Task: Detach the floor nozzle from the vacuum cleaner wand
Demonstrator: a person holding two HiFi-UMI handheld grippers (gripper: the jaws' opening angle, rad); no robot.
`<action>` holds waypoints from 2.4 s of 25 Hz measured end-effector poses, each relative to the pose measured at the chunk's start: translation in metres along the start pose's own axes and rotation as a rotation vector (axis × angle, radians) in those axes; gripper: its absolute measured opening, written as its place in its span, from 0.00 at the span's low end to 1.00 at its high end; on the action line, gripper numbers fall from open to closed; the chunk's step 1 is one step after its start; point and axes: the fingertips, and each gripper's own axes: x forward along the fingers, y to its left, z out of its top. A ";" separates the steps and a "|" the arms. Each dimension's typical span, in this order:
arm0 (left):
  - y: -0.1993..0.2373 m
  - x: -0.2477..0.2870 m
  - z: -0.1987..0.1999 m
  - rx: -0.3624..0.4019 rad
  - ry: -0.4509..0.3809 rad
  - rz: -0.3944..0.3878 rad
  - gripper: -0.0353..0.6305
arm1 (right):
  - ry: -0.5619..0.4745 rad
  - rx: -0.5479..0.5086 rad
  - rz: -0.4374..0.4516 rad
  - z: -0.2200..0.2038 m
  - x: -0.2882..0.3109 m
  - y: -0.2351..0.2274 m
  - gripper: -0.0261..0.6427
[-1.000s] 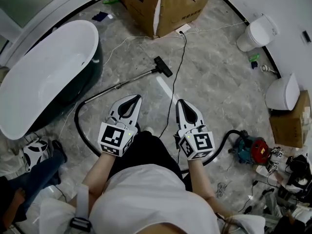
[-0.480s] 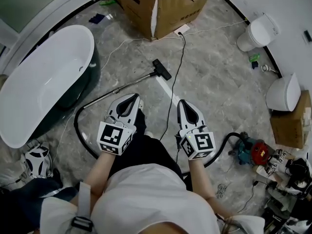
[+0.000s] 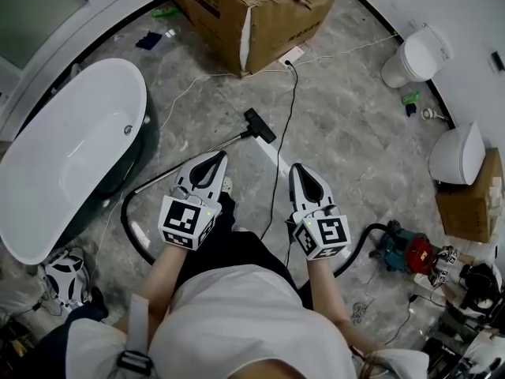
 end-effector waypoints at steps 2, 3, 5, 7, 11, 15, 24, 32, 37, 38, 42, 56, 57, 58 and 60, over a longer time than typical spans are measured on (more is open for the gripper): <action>0.011 0.008 0.004 0.000 -0.001 -0.007 0.07 | 0.004 -0.001 0.000 0.004 0.014 -0.002 0.06; 0.016 0.012 0.004 -0.003 -0.001 -0.010 0.07 | 0.007 -0.002 0.000 0.005 0.021 -0.003 0.06; 0.026 0.018 0.003 -0.007 0.000 -0.015 0.07 | 0.010 -0.003 0.002 0.007 0.034 -0.004 0.06; 0.035 0.024 0.001 -0.010 0.002 -0.021 0.07 | 0.007 -0.002 0.004 0.008 0.044 -0.005 0.06; 0.051 0.038 -0.001 -0.004 0.005 -0.034 0.07 | 0.014 0.001 -0.004 0.010 0.065 -0.012 0.06; 0.067 0.051 0.001 0.003 0.005 -0.054 0.07 | 0.034 -0.020 0.003 0.014 0.088 -0.016 0.06; 0.103 0.074 -0.007 0.046 0.028 -0.094 0.07 | 0.002 -0.058 0.118 0.025 0.142 -0.015 0.06; 0.114 0.098 -0.029 0.049 0.041 -0.080 0.07 | 0.004 -0.080 0.176 0.018 0.170 -0.035 0.06; 0.116 0.119 -0.052 0.051 0.060 -0.064 0.07 | 0.022 -0.088 0.193 -0.001 0.185 -0.065 0.06; 0.118 0.124 -0.058 0.054 0.065 -0.062 0.07 | 0.021 -0.088 0.197 -0.005 0.190 -0.070 0.06; 0.122 0.142 -0.083 0.059 0.069 -0.062 0.07 | 0.016 -0.098 0.191 -0.028 0.206 -0.092 0.06; 0.153 0.221 -0.223 0.037 0.081 -0.033 0.07 | 0.002 -0.089 0.218 -0.153 0.271 -0.155 0.06; 0.156 0.227 -0.233 0.034 0.083 -0.031 0.07 | 0.004 -0.091 0.224 -0.162 0.276 -0.159 0.06; 0.159 0.233 -0.243 0.031 0.085 -0.029 0.07 | 0.009 -0.096 0.229 -0.172 0.281 -0.163 0.06; 0.163 0.243 -0.262 0.025 0.087 -0.027 0.07 | 0.018 -0.105 0.237 -0.191 0.290 -0.170 0.06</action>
